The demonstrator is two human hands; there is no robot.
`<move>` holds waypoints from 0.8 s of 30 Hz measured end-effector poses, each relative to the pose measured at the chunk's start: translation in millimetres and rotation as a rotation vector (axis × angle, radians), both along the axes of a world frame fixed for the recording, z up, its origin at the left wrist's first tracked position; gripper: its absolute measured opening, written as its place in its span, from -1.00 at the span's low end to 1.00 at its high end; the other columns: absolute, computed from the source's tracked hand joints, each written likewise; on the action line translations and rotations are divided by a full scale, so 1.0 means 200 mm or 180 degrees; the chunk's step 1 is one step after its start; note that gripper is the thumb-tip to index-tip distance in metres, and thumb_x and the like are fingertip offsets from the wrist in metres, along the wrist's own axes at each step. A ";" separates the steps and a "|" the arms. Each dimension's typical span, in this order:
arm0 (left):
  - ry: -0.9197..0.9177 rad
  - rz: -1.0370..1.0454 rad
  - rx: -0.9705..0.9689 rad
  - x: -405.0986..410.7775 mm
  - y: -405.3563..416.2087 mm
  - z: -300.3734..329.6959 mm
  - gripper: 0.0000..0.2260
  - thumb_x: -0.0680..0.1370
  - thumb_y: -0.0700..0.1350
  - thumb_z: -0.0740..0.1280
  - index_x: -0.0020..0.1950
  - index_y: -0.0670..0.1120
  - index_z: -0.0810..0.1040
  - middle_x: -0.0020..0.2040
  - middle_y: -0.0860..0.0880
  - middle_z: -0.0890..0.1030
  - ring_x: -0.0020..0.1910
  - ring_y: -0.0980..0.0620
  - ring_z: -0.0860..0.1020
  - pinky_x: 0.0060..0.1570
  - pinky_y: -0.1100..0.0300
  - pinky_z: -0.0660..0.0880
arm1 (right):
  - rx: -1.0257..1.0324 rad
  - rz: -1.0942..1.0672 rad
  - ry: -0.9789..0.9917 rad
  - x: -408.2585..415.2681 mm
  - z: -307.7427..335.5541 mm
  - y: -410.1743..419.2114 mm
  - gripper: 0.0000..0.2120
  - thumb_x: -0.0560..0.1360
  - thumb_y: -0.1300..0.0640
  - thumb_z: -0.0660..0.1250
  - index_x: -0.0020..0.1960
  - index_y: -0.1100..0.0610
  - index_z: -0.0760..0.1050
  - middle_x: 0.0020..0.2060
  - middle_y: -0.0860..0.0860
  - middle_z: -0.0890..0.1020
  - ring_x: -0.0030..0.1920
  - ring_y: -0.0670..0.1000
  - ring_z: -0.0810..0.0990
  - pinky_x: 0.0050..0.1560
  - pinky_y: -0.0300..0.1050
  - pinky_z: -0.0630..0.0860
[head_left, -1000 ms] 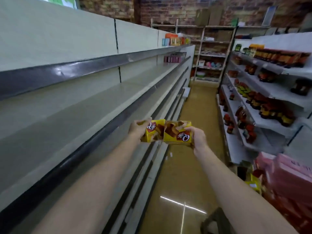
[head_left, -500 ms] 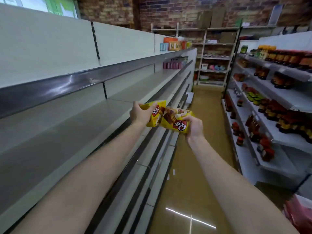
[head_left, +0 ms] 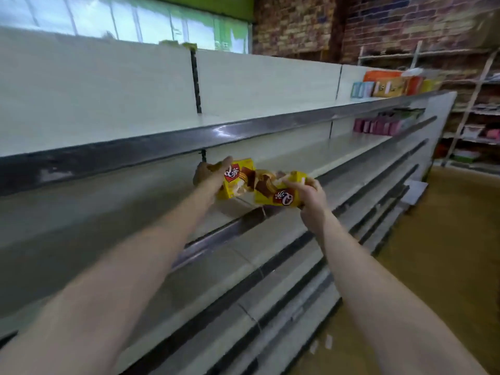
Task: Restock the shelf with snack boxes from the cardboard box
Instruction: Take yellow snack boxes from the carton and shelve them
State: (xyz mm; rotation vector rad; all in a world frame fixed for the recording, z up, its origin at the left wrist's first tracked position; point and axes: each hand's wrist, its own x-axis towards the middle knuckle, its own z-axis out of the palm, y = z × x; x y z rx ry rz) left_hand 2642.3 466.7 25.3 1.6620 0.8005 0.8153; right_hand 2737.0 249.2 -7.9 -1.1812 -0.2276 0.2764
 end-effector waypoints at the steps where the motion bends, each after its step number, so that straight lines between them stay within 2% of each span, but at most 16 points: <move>1: 0.0087 0.0123 0.0014 0.01 0.02 -0.01 -0.30 0.26 0.44 0.42 0.09 -0.11 0.57 0.07 -0.08 0.67 0.02 -0.08 0.62 0.09 0.02 0.58 | -0.0023 0.0115 -0.0018 0.05 0.00 0.04 -0.46 0.28 0.29 0.57 0.22 0.24 0.48 0.01 0.21 0.68 -0.06 0.18 0.69 -0.04 0.10 0.63; 3: 0.0221 0.0258 0.0098 0.02 0.08 -0.02 -0.30 0.25 0.43 0.42 0.09 -0.12 0.57 0.06 -0.09 0.66 0.04 -0.09 0.62 0.10 0.01 0.57 | -0.0191 0.0334 -0.0114 0.10 0.00 0.14 -0.44 0.27 0.26 0.60 0.21 0.22 0.48 0.02 0.20 0.68 -0.08 0.16 0.70 -0.13 0.05 0.66; 5: 0.0269 0.0337 0.0185 0.04 0.16 -0.03 -0.22 0.15 0.48 0.41 0.05 -0.13 0.58 0.02 -0.11 0.68 0.00 -0.10 0.64 0.06 -0.02 0.59 | -0.0394 0.0493 -0.0341 0.15 0.00 0.24 -0.56 0.32 0.30 0.58 0.10 0.17 0.47 -0.01 0.17 0.66 -0.14 0.09 0.69 -0.25 -0.09 0.64; 7: 0.0470 0.0472 0.0306 0.07 0.26 -0.04 -0.16 0.11 0.54 0.37 0.01 -0.16 0.61 -0.02 -0.15 0.69 -0.06 -0.12 0.66 -0.04 0.02 0.61 | -0.0580 0.0713 -0.0600 0.21 0.00 0.33 -0.57 0.32 0.29 0.59 0.09 0.17 0.46 0.01 0.18 0.67 -0.08 0.11 0.70 -0.13 -0.02 0.66; 8: 0.0644 0.0520 0.0436 0.07 0.29 -0.05 -0.19 0.18 0.53 0.35 0.01 -0.17 0.63 -0.02 -0.17 0.69 -0.05 -0.13 0.66 -0.08 0.05 0.59 | -0.0698 0.0815 -0.0693 0.24 0.00 0.37 -0.53 0.30 0.24 0.61 0.10 0.16 0.47 0.01 0.16 0.68 -0.03 0.13 0.70 -0.04 0.06 0.66; 9: 0.0805 0.0610 0.0574 0.08 0.32 -0.05 -0.22 0.26 0.51 0.34 0.03 -0.18 0.63 0.00 -0.19 0.68 -0.02 -0.16 0.65 -0.08 0.06 0.56 | -0.0791 0.0923 -0.0776 0.24 0.02 0.40 -0.50 0.27 0.18 0.64 0.10 0.13 0.47 0.01 0.14 0.68 0.01 0.14 0.70 0.02 0.11 0.65; 11: 0.1099 0.0821 0.0848 0.08 0.36 -0.06 -0.20 0.32 0.52 0.29 0.13 -0.18 0.60 0.12 -0.23 0.63 0.10 -0.21 0.60 0.05 0.02 0.56 | -0.0865 0.1074 -0.0873 0.30 0.04 0.47 -0.49 0.21 0.12 0.68 0.04 0.13 0.49 -0.04 0.15 0.68 -0.01 0.17 0.69 -0.02 0.14 0.65; 12: 0.1246 0.0848 0.0971 0.08 0.38 -0.07 -0.20 0.34 0.51 0.28 0.18 -0.18 0.57 0.20 -0.26 0.58 0.17 -0.23 0.56 0.13 -0.02 0.54 | -0.0860 0.1127 -0.0915 0.32 0.05 0.50 -0.56 0.23 0.16 0.67 -0.02 0.15 0.51 -0.11 0.15 0.67 -0.06 0.16 0.69 -0.10 0.09 0.65; 13: 0.1356 0.0835 0.1051 0.08 0.40 -0.08 -0.22 0.39 0.47 0.29 0.23 -0.19 0.54 0.26 -0.27 0.53 0.23 -0.26 0.50 0.19 -0.05 0.50 | -0.0893 0.1106 -0.0968 0.33 0.06 0.52 -0.69 0.31 0.25 0.62 -0.10 0.14 0.51 -0.19 0.10 0.65 -0.13 0.09 0.68 -0.18 -0.04 0.63; 15: 0.1393 0.0774 0.1166 0.08 0.44 -0.10 -0.32 0.47 0.35 0.32 0.26 -0.22 0.49 0.28 -0.29 0.47 0.27 -0.27 0.44 0.23 -0.04 0.44 | -0.0947 0.0907 -0.1059 0.38 0.07 0.57 -0.79 0.45 0.40 0.46 -0.14 0.15 0.50 -0.25 0.02 0.60 -0.23 -0.06 0.63 -0.33 -0.32 0.53; 16: 0.1373 0.0751 0.1226 0.09 0.47 -0.12 -0.36 0.50 0.31 0.33 0.26 -0.23 0.48 0.26 -0.29 0.47 0.24 -0.28 0.45 0.19 -0.02 0.44 | -0.0927 0.0835 -0.1085 0.42 0.07 0.60 -0.84 0.48 0.42 0.41 -0.06 0.22 0.50 -0.18 0.05 0.60 -0.20 -0.06 0.61 -0.35 -0.39 0.50; 17: 0.1350 0.0724 0.1292 0.10 0.49 -0.13 -0.40 0.52 0.26 0.34 0.25 -0.24 0.49 0.24 -0.30 0.49 0.21 -0.28 0.47 0.15 0.01 0.42 | -0.0943 0.0788 -0.1079 0.47 0.06 0.63 -0.79 0.49 0.42 0.40 0.07 0.27 0.46 -0.07 0.11 0.58 -0.13 -0.01 0.59 -0.32 -0.41 0.51; 19: 0.1255 0.0637 0.1439 0.12 0.53 -0.15 -0.53 0.56 0.13 0.37 0.23 -0.24 0.49 0.20 -0.30 0.51 0.19 -0.27 0.47 0.08 0.08 0.40 | -0.1035 0.0820 -0.0992 0.57 0.01 0.72 -0.59 0.49 0.37 0.43 0.25 0.19 0.35 0.11 0.16 0.55 -0.03 0.08 0.57 -0.14 -0.24 0.59; 21: 0.1161 0.0558 0.1555 0.14 0.55 -0.18 -0.61 0.56 0.04 0.39 0.21 -0.24 0.50 0.16 -0.29 0.54 0.18 -0.24 0.47 0.04 0.10 0.39 | -0.1253 0.0765 -0.0901 0.63 -0.01 0.77 -0.54 0.48 0.24 0.48 0.27 0.14 0.33 0.21 0.21 0.55 0.07 0.15 0.59 0.09 0.00 0.60; 22: 0.1097 0.0539 0.1618 0.15 0.56 -0.19 -0.63 0.56 0.01 0.39 0.20 -0.24 0.51 0.15 -0.30 0.56 0.16 -0.25 0.49 0.04 0.09 0.40 | -0.1353 0.0741 -0.0878 0.67 -0.02 0.79 -0.55 0.49 0.19 0.48 0.28 0.17 0.35 0.22 0.23 0.55 0.10 0.17 0.60 0.12 0.06 0.58; 24: 0.1002 0.0530 0.1693 0.16 0.57 -0.21 -0.67 0.58 -0.04 0.38 0.21 -0.26 0.52 0.12 -0.32 0.57 0.14 -0.26 0.52 0.05 0.07 0.43 | -0.1437 0.0817 -0.0825 0.70 -0.04 0.82 -0.57 0.53 0.14 0.44 0.32 0.22 0.39 0.21 0.23 0.57 0.14 0.19 0.61 0.07 0.04 0.56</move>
